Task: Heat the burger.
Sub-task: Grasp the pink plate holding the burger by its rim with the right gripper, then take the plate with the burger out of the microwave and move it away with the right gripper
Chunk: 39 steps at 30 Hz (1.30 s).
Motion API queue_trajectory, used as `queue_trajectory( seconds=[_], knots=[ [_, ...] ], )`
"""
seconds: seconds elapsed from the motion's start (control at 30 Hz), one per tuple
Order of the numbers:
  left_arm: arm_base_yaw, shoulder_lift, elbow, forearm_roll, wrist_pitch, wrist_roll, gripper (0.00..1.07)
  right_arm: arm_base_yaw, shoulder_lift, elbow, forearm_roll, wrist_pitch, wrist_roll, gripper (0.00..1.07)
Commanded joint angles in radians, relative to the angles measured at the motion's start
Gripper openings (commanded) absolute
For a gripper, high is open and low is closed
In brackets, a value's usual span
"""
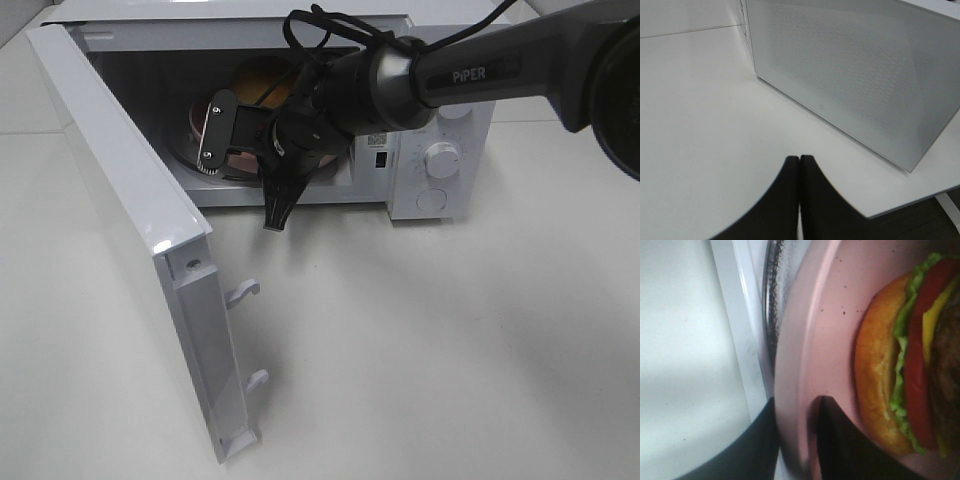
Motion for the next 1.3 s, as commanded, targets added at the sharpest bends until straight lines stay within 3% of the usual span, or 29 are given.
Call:
queue_trajectory(
  seconds=[0.03, 1.17, 1.3],
  knots=[
    [-0.001, -0.021, 0.003, -0.007, -0.016, 0.003, 0.00, 0.004, -0.021, -0.004, -0.002, 0.026, 0.003, 0.00],
    [-0.001, -0.021, 0.003, -0.007, -0.016, 0.003, 0.00, 0.006, -0.055, -0.003, -0.001, 0.101, -0.083, 0.00],
    [-0.001, -0.021, 0.003, -0.007, -0.016, 0.003, 0.00, 0.006, -0.055, -0.003, 0.074, 0.126, -0.167, 0.00]
  ],
)
